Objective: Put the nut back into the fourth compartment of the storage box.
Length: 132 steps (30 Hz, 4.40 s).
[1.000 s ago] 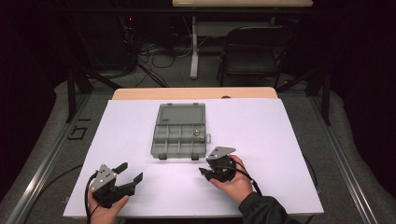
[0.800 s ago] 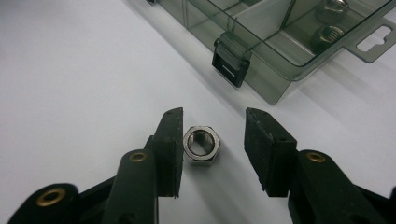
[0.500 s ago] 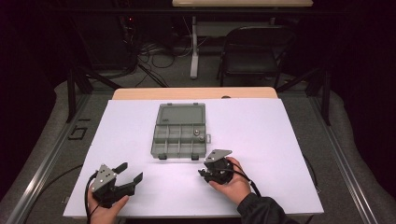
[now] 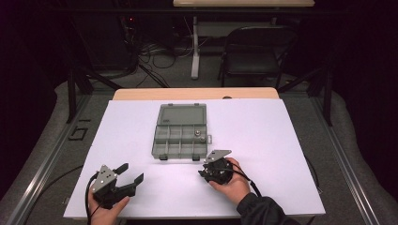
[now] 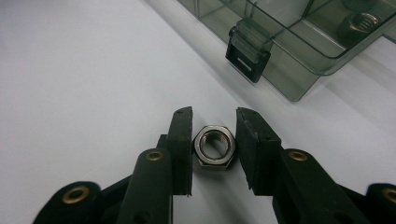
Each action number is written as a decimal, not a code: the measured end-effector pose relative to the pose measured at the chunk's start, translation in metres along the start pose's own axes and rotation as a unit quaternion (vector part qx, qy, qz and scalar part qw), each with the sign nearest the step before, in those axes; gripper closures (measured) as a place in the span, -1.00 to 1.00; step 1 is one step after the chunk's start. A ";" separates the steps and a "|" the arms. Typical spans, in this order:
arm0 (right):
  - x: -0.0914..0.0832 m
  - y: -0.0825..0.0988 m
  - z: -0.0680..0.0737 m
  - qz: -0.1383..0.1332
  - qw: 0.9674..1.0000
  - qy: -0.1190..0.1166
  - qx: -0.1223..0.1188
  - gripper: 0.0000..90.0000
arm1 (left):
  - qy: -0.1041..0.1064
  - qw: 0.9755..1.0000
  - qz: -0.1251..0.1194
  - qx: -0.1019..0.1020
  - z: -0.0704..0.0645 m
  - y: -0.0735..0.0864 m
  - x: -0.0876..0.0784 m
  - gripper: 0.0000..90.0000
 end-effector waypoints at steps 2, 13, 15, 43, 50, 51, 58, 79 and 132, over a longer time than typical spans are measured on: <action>0.000 0.000 0.000 0.000 1.000 -0.001 0.001 0.50 | 0.000 1.000 0.001 0.000 0.000 0.000 0.000 -0.39; -0.001 0.001 0.000 -0.003 1.000 -0.002 0.000 0.51 | -0.002 1.000 0.000 0.001 0.000 0.000 -0.001 -0.39; -0.002 0.001 0.001 -0.001 1.000 -0.004 0.002 0.51 | -0.002 1.000 0.001 0.001 0.000 0.000 0.000 -0.39; -0.026 -0.055 -0.016 -0.016 1.000 -0.005 -0.001 0.51 | -0.002 1.000 0.000 0.000 0.001 0.000 0.000 -0.39; -0.028 -0.075 -0.028 -0.015 1.000 0.004 0.001 0.51 | -0.001 1.000 0.000 -0.003 0.001 0.000 0.000 -0.39; -0.027 -0.082 -0.031 -0.015 1.000 0.008 0.000 0.51 | -0.001 1.000 0.000 -0.003 0.001 0.000 0.001 -0.39; -0.014 -0.104 -0.046 -0.024 1.000 0.017 0.008 0.51 | -0.002 1.000 0.000 -0.001 0.001 0.000 0.001 -0.39; 0.061 -0.093 -0.090 0.022 0.995 0.067 0.064 0.51 | -0.010 1.000 0.000 -0.004 0.003 0.003 -0.009 -0.39; -0.114 0.043 -0.052 -0.078 0.988 0.134 -0.001 -0.11 | -0.011 1.000 0.005 -0.004 0.003 0.003 -0.002 -0.39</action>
Point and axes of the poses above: each handheld gripper's, and its own axes: x roughly forward along the jaws, y roughly out of its underside, z roughly to its left, the point moved 5 cm from there along x, roughly forward along the jaws, and after that the axes turned 10 degrees about -z, right-handed, at the moved point
